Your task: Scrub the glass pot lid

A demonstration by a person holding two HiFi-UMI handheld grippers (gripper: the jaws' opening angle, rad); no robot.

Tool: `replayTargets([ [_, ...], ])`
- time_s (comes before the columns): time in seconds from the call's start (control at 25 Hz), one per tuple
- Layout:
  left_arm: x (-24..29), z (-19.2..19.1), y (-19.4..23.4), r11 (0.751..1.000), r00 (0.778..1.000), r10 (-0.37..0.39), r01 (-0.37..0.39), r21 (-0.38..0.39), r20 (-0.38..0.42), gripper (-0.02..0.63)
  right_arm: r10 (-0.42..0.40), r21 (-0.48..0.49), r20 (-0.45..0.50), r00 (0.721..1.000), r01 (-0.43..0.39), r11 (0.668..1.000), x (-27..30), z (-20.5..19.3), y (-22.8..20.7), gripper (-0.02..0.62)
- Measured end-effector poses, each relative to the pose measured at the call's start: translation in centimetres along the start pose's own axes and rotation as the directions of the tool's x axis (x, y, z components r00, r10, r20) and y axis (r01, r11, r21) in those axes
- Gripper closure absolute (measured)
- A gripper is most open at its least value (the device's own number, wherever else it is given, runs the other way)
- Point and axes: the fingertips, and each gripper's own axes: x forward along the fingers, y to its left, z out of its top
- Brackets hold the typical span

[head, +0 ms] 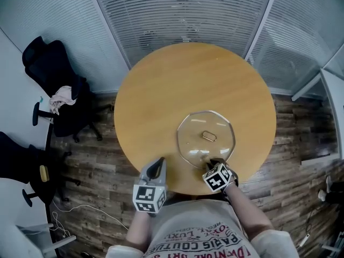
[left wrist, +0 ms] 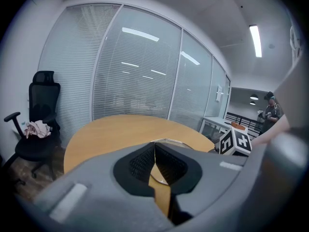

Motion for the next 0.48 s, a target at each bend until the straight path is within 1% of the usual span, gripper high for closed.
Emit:
replayTargets([
  [0.32,0.1,0.3,1.6,1.000,1.000,0.007,-0.007,-0.014,0.011,0.598,0.052,-0.022,0.012,0.999,-0.051,0.998,0.6,1.8,2.0,0.531],
  [0.48,0.4,0.7,2.2,1.000,1.000,0.014,-0.014,-0.018,0.016,0.598,0.111,-0.037,0.030,0.993,-0.110,0.993,0.7,2.7,3.2,0.531],
])
